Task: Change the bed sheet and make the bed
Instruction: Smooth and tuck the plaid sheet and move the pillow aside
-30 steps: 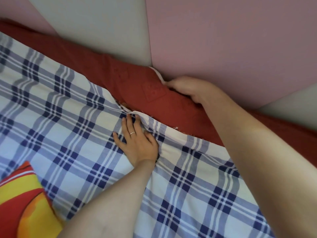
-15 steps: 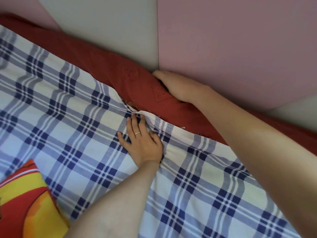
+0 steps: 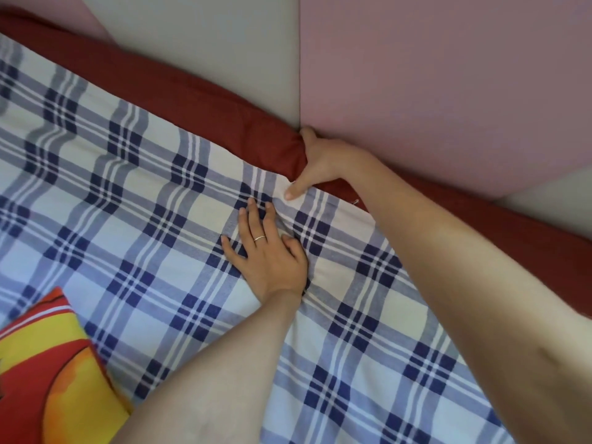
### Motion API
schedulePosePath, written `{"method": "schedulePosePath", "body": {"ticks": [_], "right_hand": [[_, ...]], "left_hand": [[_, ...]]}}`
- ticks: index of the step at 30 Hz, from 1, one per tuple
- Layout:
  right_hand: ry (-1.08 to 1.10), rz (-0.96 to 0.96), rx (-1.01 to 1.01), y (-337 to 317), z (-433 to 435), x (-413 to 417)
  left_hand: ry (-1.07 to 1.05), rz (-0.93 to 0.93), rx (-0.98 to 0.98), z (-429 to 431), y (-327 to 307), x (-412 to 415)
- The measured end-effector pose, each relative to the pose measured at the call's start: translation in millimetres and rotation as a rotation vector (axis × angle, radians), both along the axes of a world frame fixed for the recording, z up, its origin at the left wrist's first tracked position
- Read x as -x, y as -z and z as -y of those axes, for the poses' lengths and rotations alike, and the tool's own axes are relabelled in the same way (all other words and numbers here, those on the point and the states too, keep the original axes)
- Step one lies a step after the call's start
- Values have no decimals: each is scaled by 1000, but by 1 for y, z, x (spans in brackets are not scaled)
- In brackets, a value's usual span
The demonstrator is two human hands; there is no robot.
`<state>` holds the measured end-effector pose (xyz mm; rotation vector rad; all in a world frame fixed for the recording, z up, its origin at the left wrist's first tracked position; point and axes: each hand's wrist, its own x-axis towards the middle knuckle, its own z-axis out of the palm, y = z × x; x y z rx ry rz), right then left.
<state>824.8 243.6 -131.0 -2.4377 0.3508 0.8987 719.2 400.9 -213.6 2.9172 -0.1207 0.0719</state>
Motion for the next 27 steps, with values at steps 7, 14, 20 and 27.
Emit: {"method": "schedulePosePath", "body": {"ticks": [7,14,20,27], "right_hand": [[24,633,483,9,-23,55],[260,623,595,21,33,158],[-495,785,385,34,10,252],[296,605,632,44,106,289]], "left_hand": [[2,-5,18,0,-1,1],[11,-8,8,0,-1,2],[18,-19,-11,1,-4,3],[2,-47,30,1,-5,4]]}}
